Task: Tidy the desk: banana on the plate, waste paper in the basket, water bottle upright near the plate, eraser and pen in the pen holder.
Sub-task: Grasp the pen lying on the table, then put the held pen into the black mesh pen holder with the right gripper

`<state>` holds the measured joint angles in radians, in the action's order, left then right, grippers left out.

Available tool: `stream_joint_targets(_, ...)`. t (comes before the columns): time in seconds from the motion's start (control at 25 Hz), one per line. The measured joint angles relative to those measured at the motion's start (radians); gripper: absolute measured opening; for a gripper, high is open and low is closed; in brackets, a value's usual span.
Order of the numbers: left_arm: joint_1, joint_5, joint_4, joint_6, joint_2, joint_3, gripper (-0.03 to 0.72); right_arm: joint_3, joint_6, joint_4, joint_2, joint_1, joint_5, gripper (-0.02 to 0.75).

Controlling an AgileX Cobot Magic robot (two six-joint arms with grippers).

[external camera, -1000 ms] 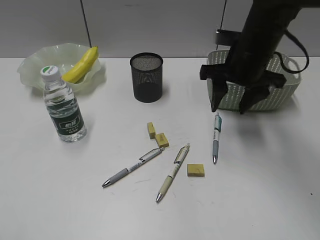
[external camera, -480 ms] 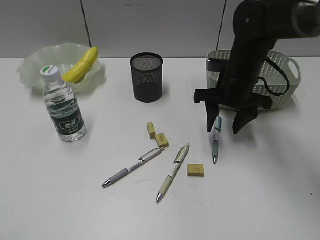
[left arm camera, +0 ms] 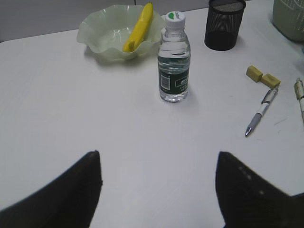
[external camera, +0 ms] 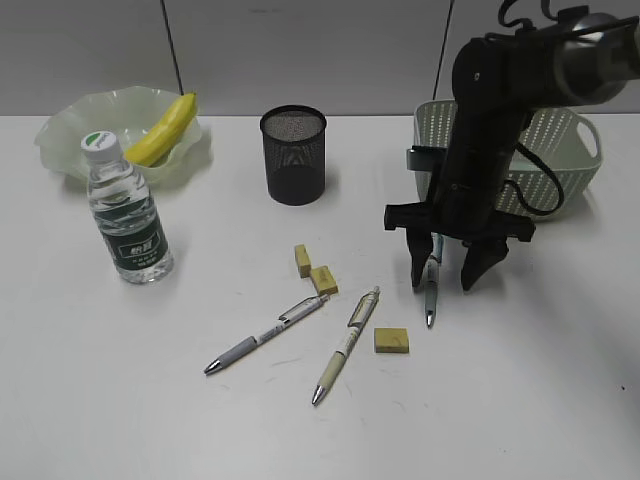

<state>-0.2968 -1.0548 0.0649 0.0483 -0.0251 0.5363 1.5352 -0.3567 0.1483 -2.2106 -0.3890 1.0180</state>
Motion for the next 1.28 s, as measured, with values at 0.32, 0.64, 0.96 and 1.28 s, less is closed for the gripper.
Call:
stream_joint_targets(0.32,0.0,0.0,0.0,0.0,0.0,0.0,0.561,0.0,0.013,0.0,-0.033,0.0,0.003,0.329)
stream_joint_targets(0.64,0.0,0.0,0.0,0.0,0.0,0.0,0.561,0.002,0.103,0.021,-0.033,0.0,0.018,0.1)
stream_joint_targets(0.96,0.0,0.0,0.0,0.0,0.0,0.0,0.561,0.0,0.153,-0.009,0.087,-0.064,0.033,0.1)
stream_joint_targets(1.28,0.0,0.0,0.0,0.0,0.0,0.0,0.561,0.0,0.2,-0.024,0.282,-0.102,-0.175,0.1)
